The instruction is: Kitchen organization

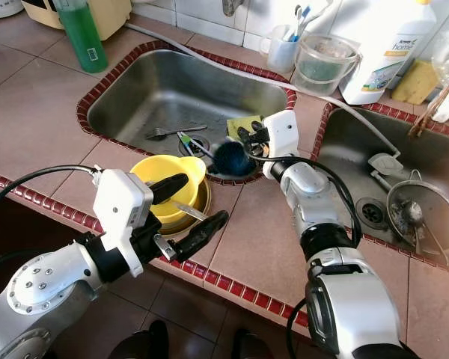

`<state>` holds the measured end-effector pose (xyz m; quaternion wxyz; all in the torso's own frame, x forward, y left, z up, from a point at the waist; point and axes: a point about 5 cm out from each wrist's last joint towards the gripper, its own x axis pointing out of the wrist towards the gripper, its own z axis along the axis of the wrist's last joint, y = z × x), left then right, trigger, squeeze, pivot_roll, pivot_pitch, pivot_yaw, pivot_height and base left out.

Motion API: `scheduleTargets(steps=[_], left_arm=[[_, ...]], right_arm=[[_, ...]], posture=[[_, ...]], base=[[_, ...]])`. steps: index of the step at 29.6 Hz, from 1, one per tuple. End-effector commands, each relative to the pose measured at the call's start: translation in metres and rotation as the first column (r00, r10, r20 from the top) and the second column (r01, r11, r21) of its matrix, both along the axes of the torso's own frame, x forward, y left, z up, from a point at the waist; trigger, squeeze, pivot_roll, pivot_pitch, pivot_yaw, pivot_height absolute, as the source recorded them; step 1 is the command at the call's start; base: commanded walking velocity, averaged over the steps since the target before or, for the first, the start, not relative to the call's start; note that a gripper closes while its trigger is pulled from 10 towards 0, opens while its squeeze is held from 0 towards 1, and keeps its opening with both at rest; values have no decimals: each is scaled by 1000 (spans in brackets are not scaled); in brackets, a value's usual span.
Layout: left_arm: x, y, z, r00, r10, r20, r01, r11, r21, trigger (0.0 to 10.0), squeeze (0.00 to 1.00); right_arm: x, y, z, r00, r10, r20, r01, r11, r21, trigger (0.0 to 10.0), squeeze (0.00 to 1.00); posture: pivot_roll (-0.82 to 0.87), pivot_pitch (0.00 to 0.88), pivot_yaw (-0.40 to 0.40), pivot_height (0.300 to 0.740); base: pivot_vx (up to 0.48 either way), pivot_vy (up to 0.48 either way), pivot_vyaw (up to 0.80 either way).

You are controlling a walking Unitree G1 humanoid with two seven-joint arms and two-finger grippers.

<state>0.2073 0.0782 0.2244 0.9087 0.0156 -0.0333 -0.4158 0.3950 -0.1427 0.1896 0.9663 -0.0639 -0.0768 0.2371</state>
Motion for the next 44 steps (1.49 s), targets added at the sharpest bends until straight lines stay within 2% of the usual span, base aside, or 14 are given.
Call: scheduleTargets(steps=[1, 12, 13, 14, 15, 21, 25, 32, 44], left_arm=[[-6, -2, 3, 1000, -20, 16, 20, 1000, 1, 10000, 0], [-1, 0, 4, 1000, -11, 26, 11, 1000, 7, 10000, 0], [0, 1, 4, 1000, -10, 28, 10, 1000, 8, 10000, 0], [0, 1, 5, 1000, -10, 29, 10, 1000, 8, 10000, 0], [2, 1, 5, 999, -9, 30, 9, 1000, 9, 10000, 0], [9, 4, 6, 999, 4, 54, -5, 1000, 19, 10000, 0], [20, 10, 6, 996, 31, 79, -34, 999, 40, 10000, 0], [36, 18, 4, 990, 101, 96, -104, 994, 28, 10000, 0], [62, 29, 3, 963, 232, 140, -235, 972, 4, 10000, 0]], right_arm=[[1, -2, 2, 1000, -5, 3, 5, 1000, -1, 10000, 1000], [1, -9, 8, 998, -40, 46, 38, 998, 41, 10000, 1000], [0, -9, 9, 998, -44, 54, 41, 998, 46, 10000, 784], [0, -10, 9, 997, -47, 60, 44, 998, 50, 10000, 784], [0, -10, 10, 996, -52, 71, 48, 997, 54, 10000, 0], [-4, -13, 17, 988, -74, 132, 62, 994, 92, 10000, 0], [-9, -16, 24, 979, -92, 184, 71, 990, 121, 10000, 0], [-21, -22, 32, 956, -156, 249, 119, 981, 156, 10000, 0], [-45, -23, 30, 932, -236, 276, 179, 960, 216, 10000, 0]], posture=[[-90, 265, -51, 740], [-95, 258, -47, 740], [-96, 255, -47, 740], [-96, 255, -47, 740], [-99, 250, -45, 740], [-104, 233, -42, 740], [-116, 206, -46, 740], [-130, 179, -43, 740], [-159, 130, -32, 740]], base=[[0, 0, 0], [0, 0, 0], [0, 0, 0], [0, 0, 0], [0, 0, 0], [0, 0, 0], [0, 0, 0], [0, 0, 0], [0, 0, 0]])
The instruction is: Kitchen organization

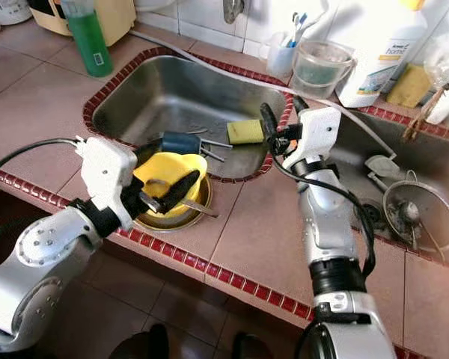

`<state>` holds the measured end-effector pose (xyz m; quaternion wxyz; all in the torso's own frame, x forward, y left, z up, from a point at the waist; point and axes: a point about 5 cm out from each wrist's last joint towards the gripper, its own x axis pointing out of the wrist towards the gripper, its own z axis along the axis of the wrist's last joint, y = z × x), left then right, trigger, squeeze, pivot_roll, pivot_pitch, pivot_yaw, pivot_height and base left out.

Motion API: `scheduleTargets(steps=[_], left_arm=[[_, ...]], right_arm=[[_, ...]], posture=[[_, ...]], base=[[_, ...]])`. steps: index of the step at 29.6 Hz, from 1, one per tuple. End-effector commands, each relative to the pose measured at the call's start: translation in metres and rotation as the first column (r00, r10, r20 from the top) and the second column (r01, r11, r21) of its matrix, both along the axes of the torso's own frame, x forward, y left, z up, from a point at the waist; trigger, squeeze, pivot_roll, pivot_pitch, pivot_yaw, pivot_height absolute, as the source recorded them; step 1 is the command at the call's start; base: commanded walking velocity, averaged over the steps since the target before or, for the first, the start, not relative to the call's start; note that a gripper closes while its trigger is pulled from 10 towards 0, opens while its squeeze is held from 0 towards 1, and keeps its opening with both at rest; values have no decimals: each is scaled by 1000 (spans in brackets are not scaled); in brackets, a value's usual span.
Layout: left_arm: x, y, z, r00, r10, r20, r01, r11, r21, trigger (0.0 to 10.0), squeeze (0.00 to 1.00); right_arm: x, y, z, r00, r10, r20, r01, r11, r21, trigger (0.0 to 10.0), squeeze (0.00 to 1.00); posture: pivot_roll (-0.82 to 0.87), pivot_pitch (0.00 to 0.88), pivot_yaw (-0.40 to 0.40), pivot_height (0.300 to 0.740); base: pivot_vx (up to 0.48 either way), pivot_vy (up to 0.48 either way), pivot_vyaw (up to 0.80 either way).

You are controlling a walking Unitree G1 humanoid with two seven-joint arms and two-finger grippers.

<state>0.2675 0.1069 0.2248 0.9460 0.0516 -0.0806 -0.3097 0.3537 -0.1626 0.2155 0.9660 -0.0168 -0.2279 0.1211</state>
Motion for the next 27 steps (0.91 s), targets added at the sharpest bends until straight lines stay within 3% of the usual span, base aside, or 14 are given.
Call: scheduleTargets(steps=[1, 10, 15, 23, 27], left_arm=[[3, 0, 3, 999, 17, 31, -18, 1000, 7, 10000, 0], [9, 5, 6, 997, 34, 66, -33, 999, -14, 10000, 0], [7, 5, -2, 998, 30, 53, -29, 999, -31, 10000, 0], [16, 13, -15, 985, 173, 28, -171, 983, -70, 10000, 0], [24, 23, -26, 959, 281, -19, -282, 954, -101, 10000, 0]], right_arm=[[-5, -3, 4, 1000, -22, 22, 21, 1000, 10, 10000, 0], [-22, 1, 0, 998, -54, 15, 53, 998, 40, 10000, 0], [-34, 8, -5, 999, -54, -1, 54, 996, 72, 10000, 0], [-44, 14, -12, 996, -81, -20, 83, 993, 80, 10000, 0], [-47, 13, -24, 987, -146, -61, 149, 987, 62, 10000, 0]], posture=[[-162, 126, -32, 740], [-172, 107, -32, 740], [-173, 102, -34, 740], [-175, 79, -42, 740], [-178, 67, -40, 740]], base=[[0, 0, 0], [0, 0, 0], [0, 0, 0], [0, 0, 0], [0, 0, 0]])
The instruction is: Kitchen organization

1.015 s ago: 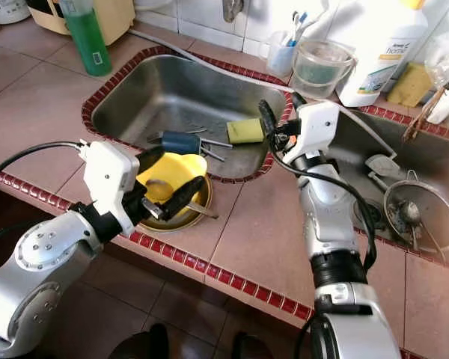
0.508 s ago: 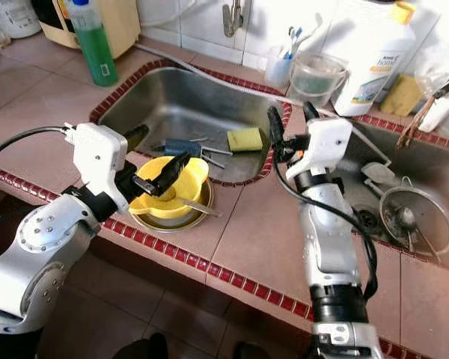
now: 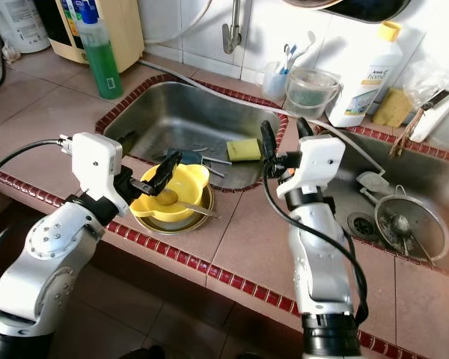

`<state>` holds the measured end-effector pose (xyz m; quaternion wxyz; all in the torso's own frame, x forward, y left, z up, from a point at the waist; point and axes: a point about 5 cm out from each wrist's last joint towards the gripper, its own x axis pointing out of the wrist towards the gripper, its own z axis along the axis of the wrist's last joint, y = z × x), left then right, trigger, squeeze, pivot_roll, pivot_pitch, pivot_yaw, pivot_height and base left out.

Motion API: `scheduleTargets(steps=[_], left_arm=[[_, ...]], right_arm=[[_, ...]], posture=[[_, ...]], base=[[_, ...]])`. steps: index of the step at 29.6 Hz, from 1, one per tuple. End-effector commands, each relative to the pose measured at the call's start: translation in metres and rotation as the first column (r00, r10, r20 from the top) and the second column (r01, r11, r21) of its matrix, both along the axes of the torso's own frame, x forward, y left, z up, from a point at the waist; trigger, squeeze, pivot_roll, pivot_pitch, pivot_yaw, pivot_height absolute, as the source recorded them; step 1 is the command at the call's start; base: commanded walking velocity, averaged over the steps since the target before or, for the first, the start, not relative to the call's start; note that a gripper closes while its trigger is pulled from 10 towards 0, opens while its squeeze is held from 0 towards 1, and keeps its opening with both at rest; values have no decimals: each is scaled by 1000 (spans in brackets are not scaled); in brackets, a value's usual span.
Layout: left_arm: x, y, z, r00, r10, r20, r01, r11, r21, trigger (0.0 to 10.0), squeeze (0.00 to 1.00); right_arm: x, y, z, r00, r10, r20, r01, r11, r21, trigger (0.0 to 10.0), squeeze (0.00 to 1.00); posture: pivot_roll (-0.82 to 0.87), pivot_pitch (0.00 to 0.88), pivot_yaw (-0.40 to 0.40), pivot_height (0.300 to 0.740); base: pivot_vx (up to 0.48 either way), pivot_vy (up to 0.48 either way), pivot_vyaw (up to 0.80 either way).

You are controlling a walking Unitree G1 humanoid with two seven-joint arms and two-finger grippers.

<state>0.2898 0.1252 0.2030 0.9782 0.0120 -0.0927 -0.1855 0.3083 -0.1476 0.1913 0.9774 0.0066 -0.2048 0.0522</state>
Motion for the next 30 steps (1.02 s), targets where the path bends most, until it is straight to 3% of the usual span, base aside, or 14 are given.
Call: scheduleTargets(steps=[1, 8, 12, 13, 18, 23, 30], left_arm=[[6, 9, -8, 996, 83, -25, -84, 996, -8, 10000, 0], [30, 28, -27, 958, 268, -101, -275, 959, -65, 10000, 0], [38, 26, -30, 959, 270, -92, -272, 962, -9, 10000, 0], [42, 24, -32, 971, 221, -92, -223, 975, -15, 10000, 0], [54, 26, -35, 956, 274, -106, -275, 961, 6, 10000, 0], [57, 26, -43, 953, 275, -127, -277, 961, 2, 10000, 0], [47, 35, -53, 947, 290, -135, -297, 954, -36, 10000, 0]], right_arm=[[-1, -3, -4, 999, -44, -22, 44, 999, -7, 10000, 0], [5, -2, -18, 992, -99, -79, 99, 995, -5, 10000, 0], [10, -1, -19, 990, -112, -88, 115, 993, 25, 10000, 0], [13, 1, -21, 987, -106, -124, 113, 992, 55, 10000, 0], [15, 4, -18, 986, -118, -115, 123, 992, 39, 10000, 0], [11, 4, -21, 984, -141, -109, 145, 989, 34, 10000, 0], [-1, 0, -35, 976, -192, -100, 190, 981, -25, 10000, 0]], posture=[[-180, 59, -41, 740], [-182, 33, -37, 740], [-186, 25, -47, 740], [-191, 20, -51, 740], [-209, 8, -52, 740], [-227, 0, -31, 740], [-242, 9, -6, 740]], base=[[0, 0, 0], [0, 0, 0], [0, 0, 0], [0, 0, 0], [0, 0, 0], [0, 0, 0], [0, 0, 0]])
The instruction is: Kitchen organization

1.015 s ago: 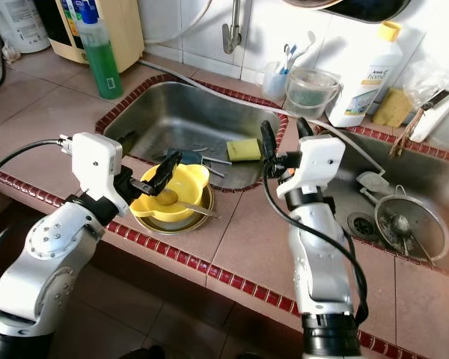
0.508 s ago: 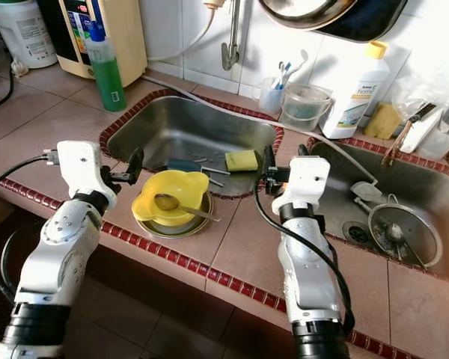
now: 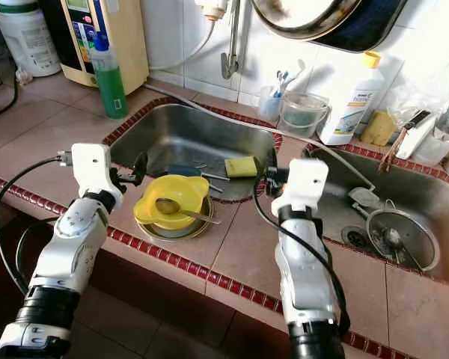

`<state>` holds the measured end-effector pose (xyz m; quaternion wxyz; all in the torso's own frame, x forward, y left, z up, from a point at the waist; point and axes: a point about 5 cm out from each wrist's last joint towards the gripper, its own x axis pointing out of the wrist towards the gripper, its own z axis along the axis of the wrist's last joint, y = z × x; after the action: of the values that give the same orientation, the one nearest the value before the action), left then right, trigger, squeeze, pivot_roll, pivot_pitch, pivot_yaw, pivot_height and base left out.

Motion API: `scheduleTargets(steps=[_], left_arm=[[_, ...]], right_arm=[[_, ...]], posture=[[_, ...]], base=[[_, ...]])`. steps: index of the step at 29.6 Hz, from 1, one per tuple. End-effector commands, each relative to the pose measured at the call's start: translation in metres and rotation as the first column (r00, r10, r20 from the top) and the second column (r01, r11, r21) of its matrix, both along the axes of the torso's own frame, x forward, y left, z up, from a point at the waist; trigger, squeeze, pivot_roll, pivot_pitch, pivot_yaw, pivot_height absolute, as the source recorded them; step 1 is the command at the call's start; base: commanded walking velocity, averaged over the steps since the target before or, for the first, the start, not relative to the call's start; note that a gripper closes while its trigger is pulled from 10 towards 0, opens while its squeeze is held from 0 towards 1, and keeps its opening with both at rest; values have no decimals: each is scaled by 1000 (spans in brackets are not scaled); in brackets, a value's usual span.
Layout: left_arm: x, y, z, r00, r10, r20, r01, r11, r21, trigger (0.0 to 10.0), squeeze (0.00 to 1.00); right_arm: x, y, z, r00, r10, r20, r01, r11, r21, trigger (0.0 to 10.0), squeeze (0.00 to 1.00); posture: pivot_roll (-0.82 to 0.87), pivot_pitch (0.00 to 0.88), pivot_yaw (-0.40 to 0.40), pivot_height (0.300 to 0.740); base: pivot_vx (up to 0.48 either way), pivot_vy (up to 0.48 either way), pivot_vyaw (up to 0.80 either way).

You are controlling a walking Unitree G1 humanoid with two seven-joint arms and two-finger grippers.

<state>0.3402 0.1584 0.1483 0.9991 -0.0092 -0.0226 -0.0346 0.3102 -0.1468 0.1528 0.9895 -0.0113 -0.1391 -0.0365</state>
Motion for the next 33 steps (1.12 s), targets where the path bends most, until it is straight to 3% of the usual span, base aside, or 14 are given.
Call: scheduleTargets(steps=[1, 6, 12, 15, 21, 25, 26, 33], left_arm=[[-4, 2, 2, 1000, -2, 19, 2, 1000, -10, 10000, 0], [-20, 11, -10, 1000, 28, 13, -28, 1000, -11, 10000, 0], [-38, 14, -19, 996, 84, 37, -86, 994, 68, 10000, 0], [-43, 16, -16, 994, 92, 54, -93, 996, 10, 10000, 0], [-57, 18, -23, 995, 81, 57, -82, 996, 17, 10000, 0], [-60, 20, -24, 994, 93, 56, -93, 996, 2, 10000, 0], [-62, 21, -24, 993, 107, 57, -105, 994, -35, 10000, 0], [-65, 23, -28, 993, 110, 48, -110, 994, -6, 10000, 0]], right_arm=[[-3, -1, 4, 1000, -10, 30, 11, 1000, -13, 10000, 0], [-14, 1, -3, 999, -24, 33, 25, 999, -29, 10000, 0], [-30, 8, -13, 1000, -7, 25, 7, 1000, -28, 10000, 0], [-34, 11, -15, 1000, 8, 21, -7, 999, -34, 10000, 0], [-44, 16, -21, 999, 27, 20, -26, 999, -36, 10000, 0], [-45, 16, -22, 999, 29, 16, -28, 999, -32, 10000, 0], [-47, 16, -24, 1000, 28, 12, -28, 999, -29, 10000, 0], [-48, 17, -27, 1000, 26, 4, -26, 999, -32, 10000, 0]], posture=[[-242, 9, -6, 740], [-255, 22, -4, 740], [-253, 28, -11, 740], [-250, 28, -14, 740], [-244, 26, -19, 740], [-235, 26, -23, 740], [-231, 22, -24, 740], [-231, 13, -22, 740]], base=[[0, 0, 0], [0, 0, 0], [0, 0, 0], [0, 0, 0], [0, 0, 0], [0, 0, 0], [0, 0, 0], [0, 0, 0]])
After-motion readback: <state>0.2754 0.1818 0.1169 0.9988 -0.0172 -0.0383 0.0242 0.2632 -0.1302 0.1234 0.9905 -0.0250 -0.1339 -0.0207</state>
